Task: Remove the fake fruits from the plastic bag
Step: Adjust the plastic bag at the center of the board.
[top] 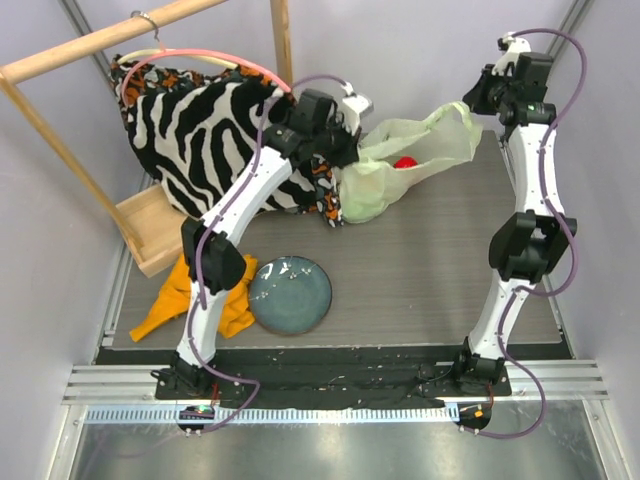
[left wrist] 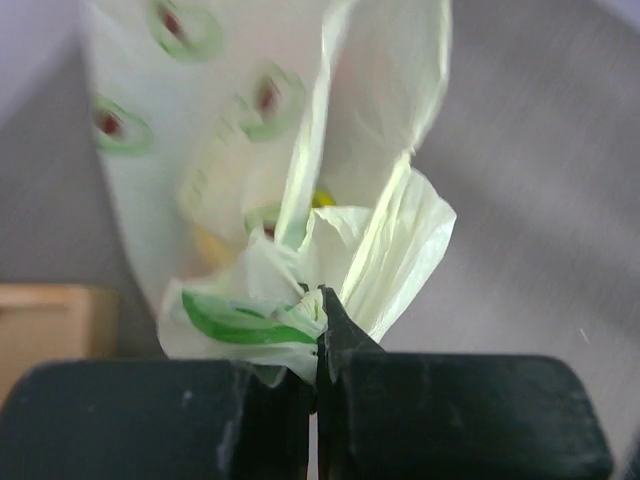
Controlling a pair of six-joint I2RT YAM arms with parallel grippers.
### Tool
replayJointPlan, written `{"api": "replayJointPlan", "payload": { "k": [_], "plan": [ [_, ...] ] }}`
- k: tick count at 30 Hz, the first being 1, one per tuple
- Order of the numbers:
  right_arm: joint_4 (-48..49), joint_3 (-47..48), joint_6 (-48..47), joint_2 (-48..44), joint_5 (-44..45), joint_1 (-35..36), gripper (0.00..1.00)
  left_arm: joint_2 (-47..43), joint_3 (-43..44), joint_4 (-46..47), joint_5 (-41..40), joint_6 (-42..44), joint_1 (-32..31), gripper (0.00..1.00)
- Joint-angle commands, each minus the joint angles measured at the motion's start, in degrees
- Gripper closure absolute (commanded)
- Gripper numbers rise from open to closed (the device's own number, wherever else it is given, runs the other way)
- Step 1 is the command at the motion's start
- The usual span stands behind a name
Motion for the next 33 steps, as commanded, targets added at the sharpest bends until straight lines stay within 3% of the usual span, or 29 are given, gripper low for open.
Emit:
{"api": "replayJointPlan", "payload": {
  "k": [1,5,9,13,16,17,18,20,22,23,27,33],
  "plan": [
    [3.6,-5.6,6.1,-14.7,-5.3,-3.3,0.99,-11.8,-11.2,-8.5,3.3,5.0,-7.1,1.00],
    [5.7,-17.2,4.6,-27.1,-5.5,-4.9,0.99,-16.3,-23.4,-13.1,6.9,8.5,-15.6,1.00],
    [6.1,-30.2,1.5,-37.4,-5.5,-5.0,0.99,-19.4,-38.0,-6.4,-2.8,8.0,-20.9,1.00],
    [5.5,-38.2,-0.9,-42.7,-4.4,-5.0,0.99,-16.0,-30.9,-7.8,-7.7,6.6,-19.8,1.00],
    [0.3,-36.3,-4.1,-41.1,-7.3,-5.0,0.97,-15.1,-24.4,-8.4,-9.1,7.2,-16.1,1.00],
    [-2.1,-33.2,-5.9,-39.6,-7.9,-4.9,0.86,-15.1,-23.3,-8.6,-9.0,7.3,-15.3,1.00],
    [-7.2,-32.0,-7.4,-38.9,-8.1,-5.0,0.56,-15.5,-22.9,-8.8,-9.0,7.2,-14.0,1.00],
    [-13.4,-30.1,-11.1,-38.1,-9.0,-5.0,0.39,-16.7,-23.7,-8.9,-8.5,6.6,-13.6,1.00],
    [-20.2,-31.5,-18.7,-40.0,-10.2,-5.0,0.11,-18.8,-25.9,-8.1,-7.5,6.4,-13.5,1.00],
    [-20.8,-35.5,-20.8,-41.6,-9.3,-5.0,0.04,-19.1,-27.5,-7.9,-7.3,6.1,-13.5,1.00],
    [-23.4,-42.8,-28.4,-46.4,-2.0,-5.0,0.00,-19.2,-28.4,-8.4,-6.8,5.7,-13.5,1.00],
    [-25.4,-49.7,-32.2,-47.6,-1.7,-5.0,0.00,-18.3,-27.4,-7.9,-6.2,4.6,-13.5,1.00]
  ]
}}
